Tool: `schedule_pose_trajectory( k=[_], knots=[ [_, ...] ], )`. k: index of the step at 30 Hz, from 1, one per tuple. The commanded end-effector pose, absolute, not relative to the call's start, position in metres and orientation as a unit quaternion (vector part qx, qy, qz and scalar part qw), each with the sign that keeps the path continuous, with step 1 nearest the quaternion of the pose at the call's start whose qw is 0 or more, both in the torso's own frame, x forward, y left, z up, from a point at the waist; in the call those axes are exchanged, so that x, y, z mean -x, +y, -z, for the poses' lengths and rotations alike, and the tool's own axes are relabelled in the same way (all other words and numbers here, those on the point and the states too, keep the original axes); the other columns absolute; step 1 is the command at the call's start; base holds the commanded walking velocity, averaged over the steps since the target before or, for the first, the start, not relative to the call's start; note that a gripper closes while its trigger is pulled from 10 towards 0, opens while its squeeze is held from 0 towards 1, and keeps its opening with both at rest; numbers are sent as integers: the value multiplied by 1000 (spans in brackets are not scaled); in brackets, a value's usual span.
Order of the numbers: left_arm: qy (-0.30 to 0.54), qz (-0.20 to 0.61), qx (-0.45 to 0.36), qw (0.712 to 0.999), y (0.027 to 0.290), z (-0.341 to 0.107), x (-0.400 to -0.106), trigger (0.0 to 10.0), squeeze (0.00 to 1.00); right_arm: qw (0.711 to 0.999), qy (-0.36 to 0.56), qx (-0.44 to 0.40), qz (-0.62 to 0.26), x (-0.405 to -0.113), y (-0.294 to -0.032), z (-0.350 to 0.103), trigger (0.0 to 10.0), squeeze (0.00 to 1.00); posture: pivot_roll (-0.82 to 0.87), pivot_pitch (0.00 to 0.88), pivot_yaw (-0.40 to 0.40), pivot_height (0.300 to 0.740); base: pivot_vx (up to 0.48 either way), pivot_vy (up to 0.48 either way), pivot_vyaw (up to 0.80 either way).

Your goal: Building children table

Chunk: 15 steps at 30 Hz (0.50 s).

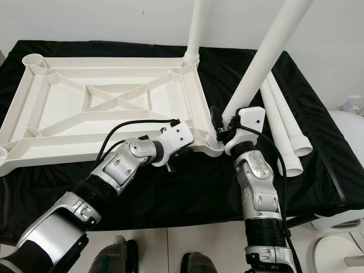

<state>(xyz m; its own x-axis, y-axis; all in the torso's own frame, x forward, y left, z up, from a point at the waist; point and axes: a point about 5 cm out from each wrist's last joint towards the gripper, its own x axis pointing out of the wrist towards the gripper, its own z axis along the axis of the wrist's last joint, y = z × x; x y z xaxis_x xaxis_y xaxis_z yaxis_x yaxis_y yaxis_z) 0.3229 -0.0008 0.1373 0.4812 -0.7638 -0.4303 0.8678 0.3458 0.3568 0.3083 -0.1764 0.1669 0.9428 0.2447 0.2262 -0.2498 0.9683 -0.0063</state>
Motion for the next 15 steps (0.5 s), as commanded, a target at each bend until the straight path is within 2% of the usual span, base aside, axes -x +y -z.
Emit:
schedule_pose_trajectory(
  k=[1,15],
  knots=[
    [65,497,-294,814,-4,-148,-322,10000,0,991,-61,-3,-117,-308,-182,-145,10000,0,-8,70,-16,740,0,0,0],
    [65,495,-293,816,-2,-148,-321,10000,0,990,-26,12,-140,-321,-180,-138,10000,0,4,64,-20,740,0,0,0]
  ],
)
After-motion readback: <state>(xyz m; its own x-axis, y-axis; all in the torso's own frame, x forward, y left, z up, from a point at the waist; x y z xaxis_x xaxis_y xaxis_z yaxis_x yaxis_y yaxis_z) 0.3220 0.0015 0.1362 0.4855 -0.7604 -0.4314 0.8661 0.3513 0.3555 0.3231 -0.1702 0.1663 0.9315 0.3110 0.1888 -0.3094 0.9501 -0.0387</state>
